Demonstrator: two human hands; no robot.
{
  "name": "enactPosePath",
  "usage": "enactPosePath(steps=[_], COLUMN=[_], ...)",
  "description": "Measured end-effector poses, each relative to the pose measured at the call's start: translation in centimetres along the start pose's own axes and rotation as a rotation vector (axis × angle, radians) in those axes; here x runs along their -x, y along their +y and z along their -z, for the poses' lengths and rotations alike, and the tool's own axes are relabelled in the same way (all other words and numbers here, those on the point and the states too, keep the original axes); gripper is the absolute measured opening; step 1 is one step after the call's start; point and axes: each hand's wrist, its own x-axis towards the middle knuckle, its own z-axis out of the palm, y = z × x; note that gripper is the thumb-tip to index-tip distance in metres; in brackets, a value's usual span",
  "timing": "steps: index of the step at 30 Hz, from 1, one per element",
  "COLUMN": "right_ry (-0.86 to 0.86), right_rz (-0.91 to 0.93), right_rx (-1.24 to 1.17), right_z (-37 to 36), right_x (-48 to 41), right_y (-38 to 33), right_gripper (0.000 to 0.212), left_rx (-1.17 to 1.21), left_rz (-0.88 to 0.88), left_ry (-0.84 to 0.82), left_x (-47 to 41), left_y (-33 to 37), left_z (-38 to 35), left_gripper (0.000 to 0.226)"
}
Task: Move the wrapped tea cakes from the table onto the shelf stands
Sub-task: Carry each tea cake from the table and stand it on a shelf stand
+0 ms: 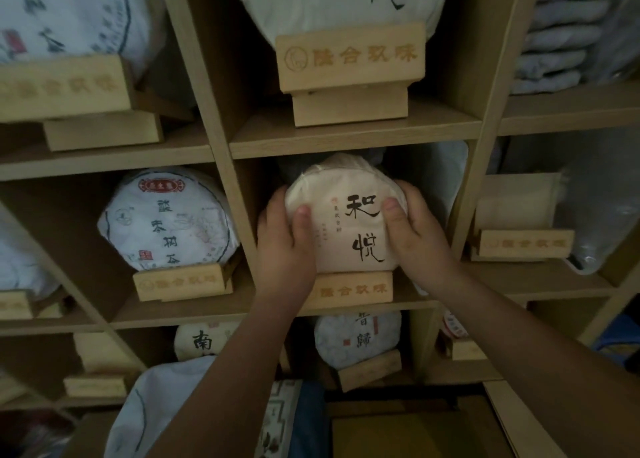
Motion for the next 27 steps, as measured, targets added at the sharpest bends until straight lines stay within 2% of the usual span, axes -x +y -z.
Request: enactPosePath(steps=[5,7,9,12,15,17,20,23,27], right_ry=[-0.028,-0.060,-0.065,0.016,0.113,0.162,0.134,0.098,0.214], right_rz=[-0.029,-0.057,-0.043,0.020,0.088,0.134,0.075,-0.126,-0.276], right_rx=[-0.044,-0.067,-0.030,0.101,0.146,0.174,0.097,-0.029,-0.128], right_z=[0.2,0.4,0.8,1.6,2.1,2.4,3.5,5.3,7.8], right_x=[-0.2,0.0,0.3,1.6,3.8,5.2,7.9,13.4,23.0], right_y=[0.1,-0.5,-1.1,-1.7,-2.0,-2.0,-1.8,-1.4,-1.6], right_gripper=[0.029,0.034,0.048,0.063,0.059,0.055,0.049,0.033,0.017], left_rx=[0.047,0.056,0.034,-0.056,-0.059,0.019,0.043,0.091,0.199], left_rz=[0.049,0.074,0.079,-0.012,-0.069,-0.050,-0.020,0.058,0.145], left_ry=[-0.109,-0.165,-0.168,-0.017,0.170,0.192,0.151,0.040,-0.159], left_x=[-0.3,-0.2,0.3,1.8,3.7,4.8,7.1,10.6,15.4], left_y=[-0.2,0.5,1.2,2.0,2.4,2.7,2.9,2.6,3.1], left_z=[0.9,1.6,2.5,3.8,4.8,5.4,6.1,5.9,5.1], left_gripper=[0.048,0.050,0.052,0.051,0.043,0.042,0.037,0.028,0.013])
